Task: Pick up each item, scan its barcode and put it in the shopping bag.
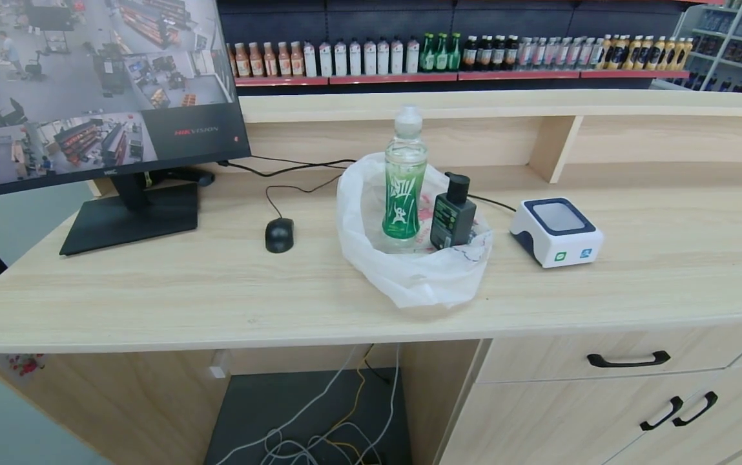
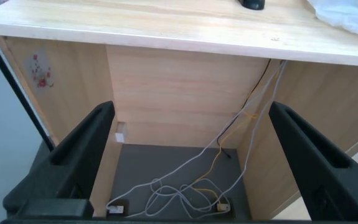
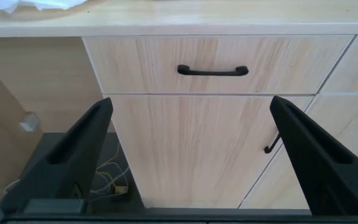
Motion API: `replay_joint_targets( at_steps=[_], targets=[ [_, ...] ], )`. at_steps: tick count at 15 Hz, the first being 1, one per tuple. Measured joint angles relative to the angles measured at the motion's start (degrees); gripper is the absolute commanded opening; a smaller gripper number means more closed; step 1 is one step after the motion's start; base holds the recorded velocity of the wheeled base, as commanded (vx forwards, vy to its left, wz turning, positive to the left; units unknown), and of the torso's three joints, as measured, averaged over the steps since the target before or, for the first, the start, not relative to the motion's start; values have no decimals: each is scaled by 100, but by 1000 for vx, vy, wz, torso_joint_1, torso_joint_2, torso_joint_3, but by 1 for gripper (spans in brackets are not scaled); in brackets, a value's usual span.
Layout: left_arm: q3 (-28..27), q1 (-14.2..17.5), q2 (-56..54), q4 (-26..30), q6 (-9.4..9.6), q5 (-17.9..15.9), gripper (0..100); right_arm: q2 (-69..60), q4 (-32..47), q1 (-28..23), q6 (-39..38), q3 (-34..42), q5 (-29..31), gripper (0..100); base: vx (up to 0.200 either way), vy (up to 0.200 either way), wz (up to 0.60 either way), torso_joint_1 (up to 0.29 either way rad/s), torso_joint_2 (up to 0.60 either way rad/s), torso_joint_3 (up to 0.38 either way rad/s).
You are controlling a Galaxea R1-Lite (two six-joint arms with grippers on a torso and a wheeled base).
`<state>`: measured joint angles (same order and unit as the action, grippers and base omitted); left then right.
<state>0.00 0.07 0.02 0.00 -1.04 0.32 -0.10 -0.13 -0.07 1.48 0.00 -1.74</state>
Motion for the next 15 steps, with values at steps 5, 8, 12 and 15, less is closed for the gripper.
replay_joint_targets(
  at_steps=[5,8,12,15],
  targets=[
    [0,0,0,7,-7,1,100,0,-2,-4,0,0,7,100,0,-200,0,5,2,0],
    [0,0,0,5,-13,1,100,0,-2,-2,0,0,7,100,0,-200,0,4,4,4],
    [0,0,0,2,-16,0,100,0,-2,-2,0,0,9,100,0,-200,0,4,4,1],
    [0,0,0,7,-24,0,100,0,0,-2,-2,0,11,100,0,-200,0,-1,2,2]
  ],
)
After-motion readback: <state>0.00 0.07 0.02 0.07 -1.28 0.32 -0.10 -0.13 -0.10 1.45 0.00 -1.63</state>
